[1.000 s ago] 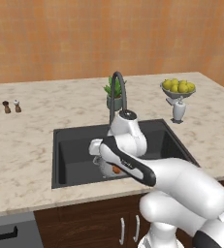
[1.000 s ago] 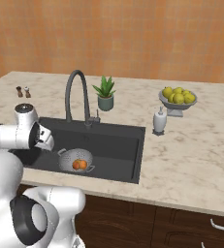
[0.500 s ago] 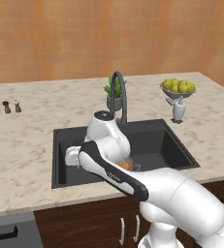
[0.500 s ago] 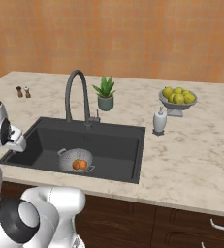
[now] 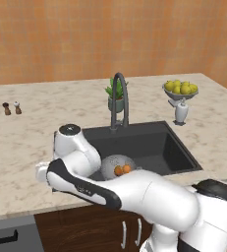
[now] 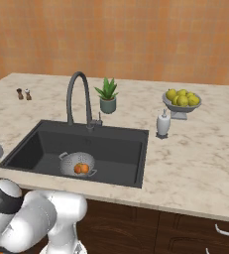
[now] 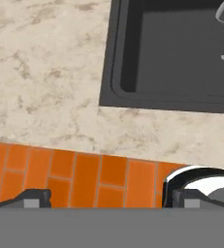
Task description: Put the colander in the sink, put the apple, tangerine, peach in the colander, and turn on the sink faucet and pour water over the colander.
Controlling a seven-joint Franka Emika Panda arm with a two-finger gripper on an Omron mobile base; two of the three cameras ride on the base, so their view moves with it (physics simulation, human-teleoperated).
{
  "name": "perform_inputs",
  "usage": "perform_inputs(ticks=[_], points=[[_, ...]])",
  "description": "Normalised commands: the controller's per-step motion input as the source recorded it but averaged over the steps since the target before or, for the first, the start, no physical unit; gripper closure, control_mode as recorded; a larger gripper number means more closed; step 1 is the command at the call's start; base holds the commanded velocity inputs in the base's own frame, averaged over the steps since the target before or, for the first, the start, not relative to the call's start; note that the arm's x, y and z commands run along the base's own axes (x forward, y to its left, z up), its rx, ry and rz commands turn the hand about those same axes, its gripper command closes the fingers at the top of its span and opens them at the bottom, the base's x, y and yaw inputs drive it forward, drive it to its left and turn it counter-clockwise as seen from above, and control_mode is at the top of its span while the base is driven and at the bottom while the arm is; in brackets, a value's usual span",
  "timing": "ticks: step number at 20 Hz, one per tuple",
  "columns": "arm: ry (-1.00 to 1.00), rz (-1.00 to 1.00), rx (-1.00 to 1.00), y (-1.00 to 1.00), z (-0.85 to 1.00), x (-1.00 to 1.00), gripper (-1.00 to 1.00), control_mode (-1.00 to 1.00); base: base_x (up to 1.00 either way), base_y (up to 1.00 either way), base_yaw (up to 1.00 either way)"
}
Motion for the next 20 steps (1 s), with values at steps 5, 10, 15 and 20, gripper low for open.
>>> perform_inputs(ticks=[5, 10, 15, 20], points=[[0.00, 0.01, -0.07, 0.95, -0.23, 0.13, -1.00, -1.00, 0.00, 0.00, 0.00], [0.00, 0.07, 0.00, 0.91, -0.20, 0.40, -1.00, -1.00, 0.00, 0.00, 0.00], [0.00, 0.19, 0.00, 0.77, -0.11, 0.23, -1.00, -1.00, 0.00, 0.00, 0.00], [0.02, 0.17, -0.02, 0.78, -0.13, 0.11, -1.00, -1.00, 0.00, 0.00, 0.00]])
